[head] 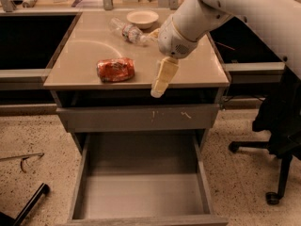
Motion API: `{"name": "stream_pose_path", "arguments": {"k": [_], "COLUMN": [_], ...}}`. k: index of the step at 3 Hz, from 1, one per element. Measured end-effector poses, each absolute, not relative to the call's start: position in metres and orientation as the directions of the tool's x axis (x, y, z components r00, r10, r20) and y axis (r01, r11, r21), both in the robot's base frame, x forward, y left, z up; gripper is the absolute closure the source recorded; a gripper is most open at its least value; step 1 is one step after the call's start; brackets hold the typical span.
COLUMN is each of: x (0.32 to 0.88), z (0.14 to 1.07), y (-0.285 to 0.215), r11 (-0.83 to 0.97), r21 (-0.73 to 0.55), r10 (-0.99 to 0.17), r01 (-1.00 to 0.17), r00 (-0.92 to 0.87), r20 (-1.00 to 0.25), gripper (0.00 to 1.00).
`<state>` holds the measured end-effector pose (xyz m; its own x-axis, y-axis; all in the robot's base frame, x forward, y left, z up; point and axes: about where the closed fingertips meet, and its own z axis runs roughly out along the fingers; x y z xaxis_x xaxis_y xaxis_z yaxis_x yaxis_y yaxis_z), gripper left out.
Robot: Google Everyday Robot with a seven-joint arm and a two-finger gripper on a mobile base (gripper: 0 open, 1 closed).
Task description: Place coke can into middle drawer
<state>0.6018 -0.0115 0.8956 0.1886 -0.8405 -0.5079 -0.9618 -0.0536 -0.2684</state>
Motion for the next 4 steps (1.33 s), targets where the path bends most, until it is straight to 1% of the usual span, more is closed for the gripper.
{"name": "stream_pose_path", "arguments": {"k": [1,2,3,4], "x": [0.635,0.636,0.659,0.693], "z": [0.865,0.864,0.858,0.854], "y": [0.017,0.019,0.048,0.090], "r11": [-0.076,-0.080,-0.132,-0.201], "r21": [-0.246,-0.247,-0.257,-0.267], "r10": [-0.830,-0.828,-0.805,-0.782], "r01": [-0.966,-0.966,-0.957,-0.942], "r00": [0.198,0.203,0.255,0.319], "r20": [-0.521,-0.524,-0.535,-0.535], "gripper": [0.00,0.00,0.00,0.00]}}
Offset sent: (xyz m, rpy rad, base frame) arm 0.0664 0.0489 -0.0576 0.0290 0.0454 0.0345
